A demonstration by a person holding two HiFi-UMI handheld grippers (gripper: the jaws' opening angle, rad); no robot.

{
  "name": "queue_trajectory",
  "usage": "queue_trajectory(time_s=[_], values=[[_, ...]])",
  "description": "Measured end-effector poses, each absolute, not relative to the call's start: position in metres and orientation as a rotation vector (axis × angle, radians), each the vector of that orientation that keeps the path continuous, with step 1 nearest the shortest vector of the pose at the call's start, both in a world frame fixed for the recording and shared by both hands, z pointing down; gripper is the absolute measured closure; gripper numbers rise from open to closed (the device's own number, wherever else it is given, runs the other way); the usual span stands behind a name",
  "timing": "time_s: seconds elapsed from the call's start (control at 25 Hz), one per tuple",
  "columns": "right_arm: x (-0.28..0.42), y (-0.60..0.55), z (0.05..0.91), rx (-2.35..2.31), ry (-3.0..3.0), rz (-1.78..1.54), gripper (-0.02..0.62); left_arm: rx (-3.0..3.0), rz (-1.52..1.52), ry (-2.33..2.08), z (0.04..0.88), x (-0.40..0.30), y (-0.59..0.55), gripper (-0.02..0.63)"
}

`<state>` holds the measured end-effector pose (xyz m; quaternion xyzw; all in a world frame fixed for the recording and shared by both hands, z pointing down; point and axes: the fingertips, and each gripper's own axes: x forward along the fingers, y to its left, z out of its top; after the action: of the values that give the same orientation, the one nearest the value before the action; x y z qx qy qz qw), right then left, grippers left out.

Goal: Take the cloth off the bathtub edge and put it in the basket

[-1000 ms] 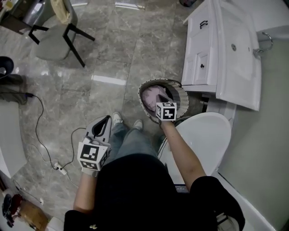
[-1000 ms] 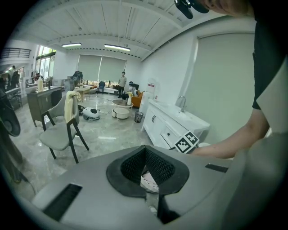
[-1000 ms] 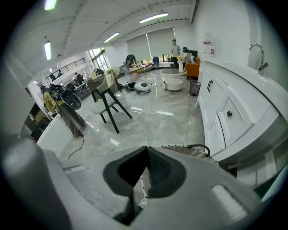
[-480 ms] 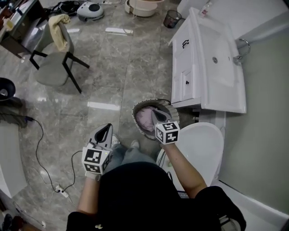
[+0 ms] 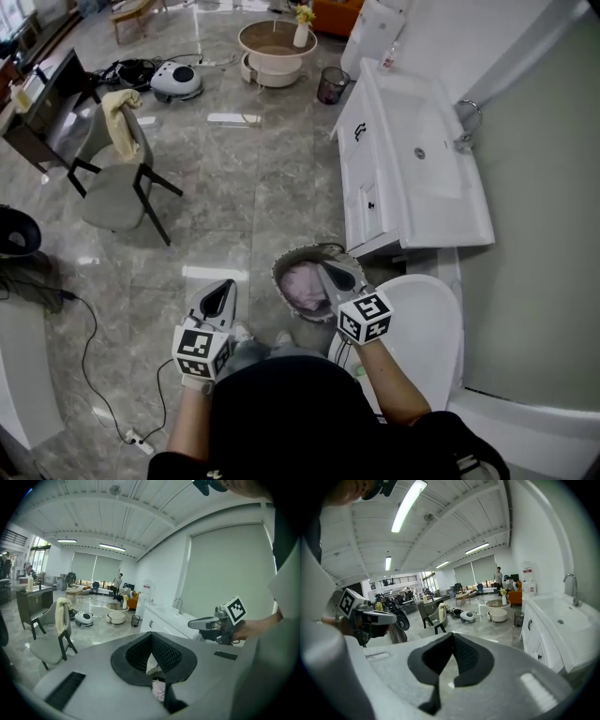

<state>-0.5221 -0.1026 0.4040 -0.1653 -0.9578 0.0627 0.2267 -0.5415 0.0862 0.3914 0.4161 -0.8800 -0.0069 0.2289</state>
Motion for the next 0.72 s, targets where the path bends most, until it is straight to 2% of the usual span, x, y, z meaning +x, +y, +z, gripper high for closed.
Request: queue_trajectory(time_s=[0.4, 0.72], values=[[-0.499, -0.103, 0.321, -0.516, -2.797, 0.092, 0.6, 1.195, -0.045, -2.508, 0.343, -0.531, 0.086, 0.6], [-0.483, -0.105, 0.288, -0.536, -2.867, 0.083, 0.599, 1.223, -0.069, -2.556, 0.317, -0.517, 0.088, 0.6]])
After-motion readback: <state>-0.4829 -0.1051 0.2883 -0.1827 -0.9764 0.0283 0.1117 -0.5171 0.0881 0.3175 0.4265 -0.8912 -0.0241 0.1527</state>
